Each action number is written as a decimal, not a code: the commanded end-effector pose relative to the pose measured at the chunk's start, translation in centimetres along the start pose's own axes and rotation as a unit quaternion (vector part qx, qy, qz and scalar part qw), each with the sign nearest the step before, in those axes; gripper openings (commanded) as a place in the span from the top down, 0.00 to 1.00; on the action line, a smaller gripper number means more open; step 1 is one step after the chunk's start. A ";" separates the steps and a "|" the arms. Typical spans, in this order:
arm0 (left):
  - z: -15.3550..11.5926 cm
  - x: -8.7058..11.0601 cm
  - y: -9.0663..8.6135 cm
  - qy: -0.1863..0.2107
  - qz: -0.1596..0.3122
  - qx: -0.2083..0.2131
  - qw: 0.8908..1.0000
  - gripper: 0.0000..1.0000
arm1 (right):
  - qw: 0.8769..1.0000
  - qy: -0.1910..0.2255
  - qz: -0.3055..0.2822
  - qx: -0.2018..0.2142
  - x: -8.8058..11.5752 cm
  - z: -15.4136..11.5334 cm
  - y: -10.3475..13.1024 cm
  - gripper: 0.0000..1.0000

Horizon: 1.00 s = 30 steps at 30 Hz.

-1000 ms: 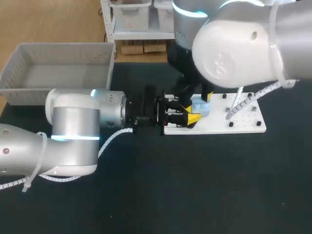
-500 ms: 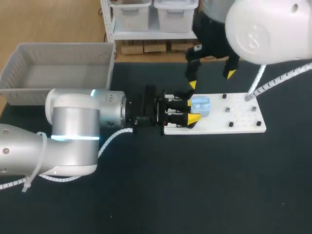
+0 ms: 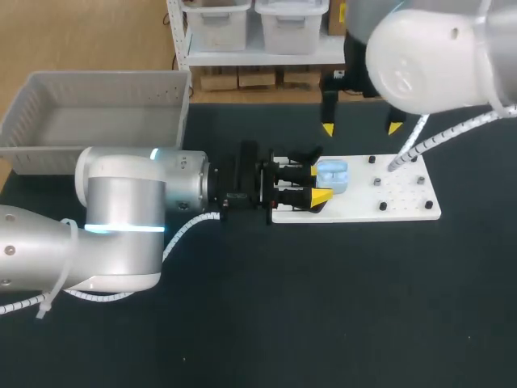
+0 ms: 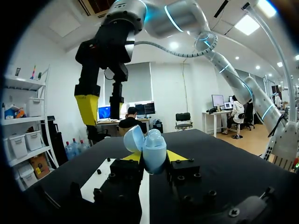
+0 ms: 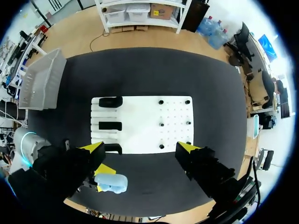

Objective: Pick up each earbud case from the left stands, insert the matching earbuds, close the lid, and place the case in the box.

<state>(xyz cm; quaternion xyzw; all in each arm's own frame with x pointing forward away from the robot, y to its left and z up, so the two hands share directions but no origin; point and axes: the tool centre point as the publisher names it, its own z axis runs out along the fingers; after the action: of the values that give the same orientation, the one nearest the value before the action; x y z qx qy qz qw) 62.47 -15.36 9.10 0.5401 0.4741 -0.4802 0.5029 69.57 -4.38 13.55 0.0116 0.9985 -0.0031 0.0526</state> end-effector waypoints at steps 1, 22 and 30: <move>0.0 0.1 -0.2 -0.001 0.002 -0.003 1.000 1.00 | 1.000 0.011 -0.002 0.002 0.0 0.9 -0.2 0.00; 0.0 0.1 -0.2 -0.001 0.002 -0.003 1.000 1.00 | 0.999 0.035 -0.035 -0.002 5.0 0.7 -1.0 0.00; 0.0 0.1 -0.2 -0.001 0.002 -0.003 1.000 1.00 | 0.999 0.027 -0.045 -0.011 6.3 0.1 -1.0 0.00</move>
<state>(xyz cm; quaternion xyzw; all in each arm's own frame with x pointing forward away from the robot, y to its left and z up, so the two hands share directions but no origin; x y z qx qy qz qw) 62.44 -15.37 9.09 0.5401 0.4740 -0.4804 0.5028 64.16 -4.92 12.63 -0.0365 0.9993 0.0015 0.0087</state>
